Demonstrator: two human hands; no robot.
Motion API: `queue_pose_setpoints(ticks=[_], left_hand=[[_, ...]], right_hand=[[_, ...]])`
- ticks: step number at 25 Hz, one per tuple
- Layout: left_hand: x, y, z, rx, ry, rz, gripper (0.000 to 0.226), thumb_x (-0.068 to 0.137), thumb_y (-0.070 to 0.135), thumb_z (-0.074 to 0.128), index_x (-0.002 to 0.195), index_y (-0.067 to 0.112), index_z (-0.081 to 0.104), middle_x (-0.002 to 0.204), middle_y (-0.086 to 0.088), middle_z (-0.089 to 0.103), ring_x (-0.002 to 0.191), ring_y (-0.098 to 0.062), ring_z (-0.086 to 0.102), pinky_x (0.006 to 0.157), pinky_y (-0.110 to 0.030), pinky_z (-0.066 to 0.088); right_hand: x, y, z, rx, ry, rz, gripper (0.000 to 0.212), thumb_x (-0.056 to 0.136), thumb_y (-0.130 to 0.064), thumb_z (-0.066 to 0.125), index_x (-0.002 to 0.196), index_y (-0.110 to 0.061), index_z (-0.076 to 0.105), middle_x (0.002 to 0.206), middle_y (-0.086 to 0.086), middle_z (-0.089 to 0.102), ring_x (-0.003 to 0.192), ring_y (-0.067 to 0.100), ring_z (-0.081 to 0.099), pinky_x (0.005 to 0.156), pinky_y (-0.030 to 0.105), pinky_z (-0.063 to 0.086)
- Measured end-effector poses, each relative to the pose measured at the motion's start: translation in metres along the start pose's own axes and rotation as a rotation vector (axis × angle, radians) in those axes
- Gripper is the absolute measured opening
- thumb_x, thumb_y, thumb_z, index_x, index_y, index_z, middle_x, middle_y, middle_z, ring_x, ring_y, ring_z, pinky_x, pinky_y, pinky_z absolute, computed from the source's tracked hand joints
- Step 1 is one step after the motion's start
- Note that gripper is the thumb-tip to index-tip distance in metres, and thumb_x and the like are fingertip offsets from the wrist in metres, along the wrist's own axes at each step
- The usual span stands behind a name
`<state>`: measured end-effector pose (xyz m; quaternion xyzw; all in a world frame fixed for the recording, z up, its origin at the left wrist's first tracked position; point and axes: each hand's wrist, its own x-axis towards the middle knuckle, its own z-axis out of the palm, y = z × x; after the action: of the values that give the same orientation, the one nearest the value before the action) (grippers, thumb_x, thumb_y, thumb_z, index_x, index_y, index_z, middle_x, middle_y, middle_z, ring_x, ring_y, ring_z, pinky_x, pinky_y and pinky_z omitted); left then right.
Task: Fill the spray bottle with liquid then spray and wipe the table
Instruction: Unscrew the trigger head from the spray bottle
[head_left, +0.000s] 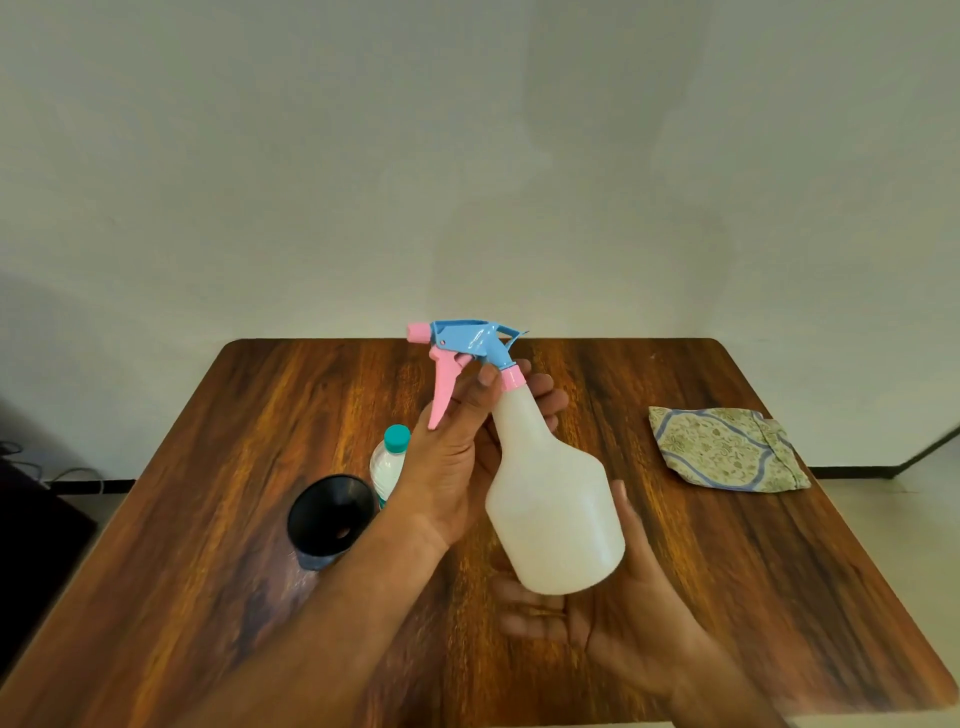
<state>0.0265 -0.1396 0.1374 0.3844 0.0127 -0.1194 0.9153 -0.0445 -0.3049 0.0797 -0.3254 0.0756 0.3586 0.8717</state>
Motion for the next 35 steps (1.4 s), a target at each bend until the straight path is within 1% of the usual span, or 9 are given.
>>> queue_pose_setpoints(ticks=[4,9,14,18,21,23,28,32,35], left_hand=[[0.002,0.001,0.0,-0.018,0.02,0.011,0.044,0.087,0.029,0.062,0.123,0.004,0.064,0.115,-0.02,0.071,0.108,-0.034,0.07,0.091,-0.043,0.058],[0.001,0.001,0.003,-0.034,0.008,-0.001,0.044,0.087,0.03,0.061,0.124,0.005,0.064,0.119,-0.02,0.07,0.11,-0.035,0.069,0.092,-0.043,0.058],[-0.001,0.005,0.005,-0.02,0.015,-0.003,0.042,0.086,0.029,0.061,0.121,0.006,0.066,0.118,-0.02,0.07,0.107,-0.033,0.07,0.09,-0.042,0.059],[-0.002,0.006,0.007,-0.021,0.002,-0.013,0.041,0.086,0.029,0.061,0.12,0.006,0.067,0.118,-0.02,0.07,0.107,-0.033,0.07,0.091,-0.042,0.058],[-0.002,0.008,0.008,-0.013,-0.011,-0.002,0.043,0.086,0.028,0.062,0.121,0.005,0.066,0.119,-0.021,0.07,0.108,-0.034,0.07,0.091,-0.043,0.058],[-0.002,0.006,0.008,-0.007,-0.01,-0.011,0.044,0.087,0.025,0.062,0.124,0.002,0.064,0.121,-0.023,0.068,0.111,-0.037,0.068,0.093,-0.044,0.058],[0.0,0.005,0.011,-0.029,-0.05,-0.034,0.04,0.085,0.025,0.063,0.119,0.005,0.068,0.119,-0.023,0.069,0.109,-0.035,0.069,0.093,-0.044,0.057],[0.001,0.002,0.012,-0.005,-0.047,-0.054,0.042,0.086,0.026,0.062,0.12,0.003,0.066,0.118,-0.023,0.069,0.105,-0.035,0.071,0.094,-0.044,0.057],[0.001,-0.001,0.011,-0.001,-0.038,-0.074,0.043,0.085,0.026,0.063,0.122,0.004,0.066,0.119,-0.022,0.069,0.105,-0.034,0.071,0.093,-0.044,0.057]], right_hand=[[0.0,-0.003,0.003,-0.054,0.12,-0.24,0.099,0.042,-0.053,0.093,0.129,-0.022,0.059,0.126,0.021,0.063,0.112,0.039,0.063,0.095,0.054,0.049],[-0.002,-0.001,0.006,0.029,-0.006,-0.082,0.085,0.071,-0.076,0.058,0.135,-0.02,0.056,0.139,0.025,0.051,0.123,0.043,0.052,0.106,0.061,0.037],[-0.001,-0.007,0.006,0.03,0.02,-0.239,0.092,0.046,-0.049,0.093,0.128,-0.022,0.061,0.13,0.023,0.059,0.114,0.041,0.06,0.087,0.051,0.055],[0.001,-0.005,0.004,0.061,-0.072,-0.049,0.089,0.073,-0.079,0.052,0.139,-0.018,0.05,0.14,0.025,0.049,0.131,0.047,0.043,0.104,0.058,0.04],[0.0,-0.007,0.007,0.096,-0.079,-0.127,0.073,0.062,-0.052,0.084,0.123,-0.017,0.066,0.125,0.024,0.062,0.109,0.04,0.063,0.088,0.052,0.053],[-0.002,-0.013,0.008,0.093,-0.027,-0.241,0.083,0.045,-0.039,0.096,0.12,-0.016,0.068,0.123,0.022,0.064,0.108,0.04,0.064,0.079,0.049,0.057],[0.001,-0.012,-0.001,0.083,-0.099,-0.009,0.085,0.078,-0.074,0.052,0.138,-0.015,0.052,0.139,0.024,0.05,0.123,0.043,0.051,0.102,0.057,0.043],[-0.001,-0.015,-0.003,0.119,-0.11,-0.162,0.08,0.055,-0.042,0.092,0.125,-0.015,0.064,0.128,0.022,0.06,0.116,0.042,0.058,0.089,0.054,0.051],[0.001,-0.017,-0.004,0.067,-0.127,-0.114,0.089,0.063,-0.055,0.083,0.138,-0.017,0.052,0.14,0.024,0.048,0.132,0.047,0.04,0.104,0.06,0.037]])
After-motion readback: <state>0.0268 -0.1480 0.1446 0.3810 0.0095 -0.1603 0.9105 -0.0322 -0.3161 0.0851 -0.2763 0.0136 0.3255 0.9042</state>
